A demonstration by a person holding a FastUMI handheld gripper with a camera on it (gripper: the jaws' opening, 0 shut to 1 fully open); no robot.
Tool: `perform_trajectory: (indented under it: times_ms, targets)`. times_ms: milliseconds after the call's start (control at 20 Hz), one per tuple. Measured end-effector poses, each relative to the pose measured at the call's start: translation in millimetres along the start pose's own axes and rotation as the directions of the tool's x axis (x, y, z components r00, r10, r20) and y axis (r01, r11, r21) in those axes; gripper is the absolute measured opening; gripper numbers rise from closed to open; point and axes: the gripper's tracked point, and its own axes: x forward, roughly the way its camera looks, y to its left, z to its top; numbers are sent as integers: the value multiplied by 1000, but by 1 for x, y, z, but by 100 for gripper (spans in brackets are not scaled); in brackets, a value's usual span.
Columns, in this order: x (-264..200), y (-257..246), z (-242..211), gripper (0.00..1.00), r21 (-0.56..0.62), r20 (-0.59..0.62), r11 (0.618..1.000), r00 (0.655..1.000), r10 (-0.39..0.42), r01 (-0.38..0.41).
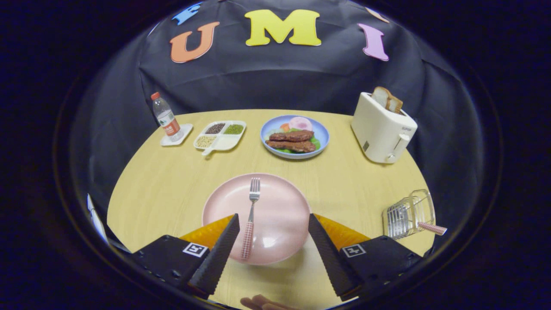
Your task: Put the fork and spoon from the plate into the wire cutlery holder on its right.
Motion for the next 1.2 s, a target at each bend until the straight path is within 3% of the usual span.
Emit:
perform_trajectory:
  times_ms: [350, 600, 650, 800, 950, 1200]
  targets:
    - [35, 24, -9, 96, 10, -1, 1000, 1000, 6, -6]
    - [65, 31, -15, 95, 15, -28, 999, 999, -39, 39]
    - [69, 35, -16, 82, 24, -32, 999, 999, -38, 39]
    - [72, 36, -20, 69, 27, -37, 998, 998, -52, 53]
    - [70, 36, -36, 42, 40, -64, 997, 996, -65, 67]
    - [64, 44, -51, 41, 47, -96, 997, 994, -51, 56]
